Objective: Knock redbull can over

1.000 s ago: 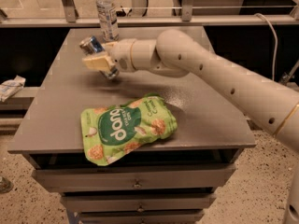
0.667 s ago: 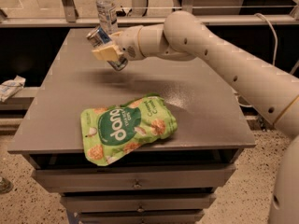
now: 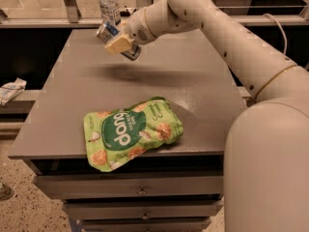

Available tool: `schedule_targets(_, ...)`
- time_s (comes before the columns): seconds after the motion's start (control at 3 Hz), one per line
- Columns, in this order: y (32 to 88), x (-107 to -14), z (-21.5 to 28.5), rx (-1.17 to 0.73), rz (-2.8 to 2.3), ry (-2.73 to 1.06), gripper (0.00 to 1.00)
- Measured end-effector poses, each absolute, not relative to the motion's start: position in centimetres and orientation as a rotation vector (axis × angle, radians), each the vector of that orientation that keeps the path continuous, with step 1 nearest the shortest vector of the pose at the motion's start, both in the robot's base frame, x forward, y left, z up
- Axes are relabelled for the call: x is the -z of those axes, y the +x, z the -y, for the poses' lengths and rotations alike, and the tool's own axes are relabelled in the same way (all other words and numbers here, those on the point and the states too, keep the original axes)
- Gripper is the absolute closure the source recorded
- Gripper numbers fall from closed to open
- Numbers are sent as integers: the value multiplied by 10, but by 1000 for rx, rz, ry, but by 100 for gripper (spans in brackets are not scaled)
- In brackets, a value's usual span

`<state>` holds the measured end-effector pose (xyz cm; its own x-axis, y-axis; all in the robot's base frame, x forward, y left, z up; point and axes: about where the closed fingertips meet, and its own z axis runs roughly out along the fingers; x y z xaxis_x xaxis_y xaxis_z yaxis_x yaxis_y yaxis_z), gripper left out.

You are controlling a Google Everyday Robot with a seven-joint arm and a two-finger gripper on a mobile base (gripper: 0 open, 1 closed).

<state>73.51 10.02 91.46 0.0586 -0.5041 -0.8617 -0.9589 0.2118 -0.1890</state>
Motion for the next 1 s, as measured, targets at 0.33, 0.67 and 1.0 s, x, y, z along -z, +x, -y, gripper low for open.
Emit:
schedule_targets(0.33,725,-892,-92,-596,-1612,-1621,100)
schedule_targets(0.67,694,-865,-84,-613,-1638,-1845,86)
schedule_targets(1.0,661,-850,-70,-645,-1654,-2044,66)
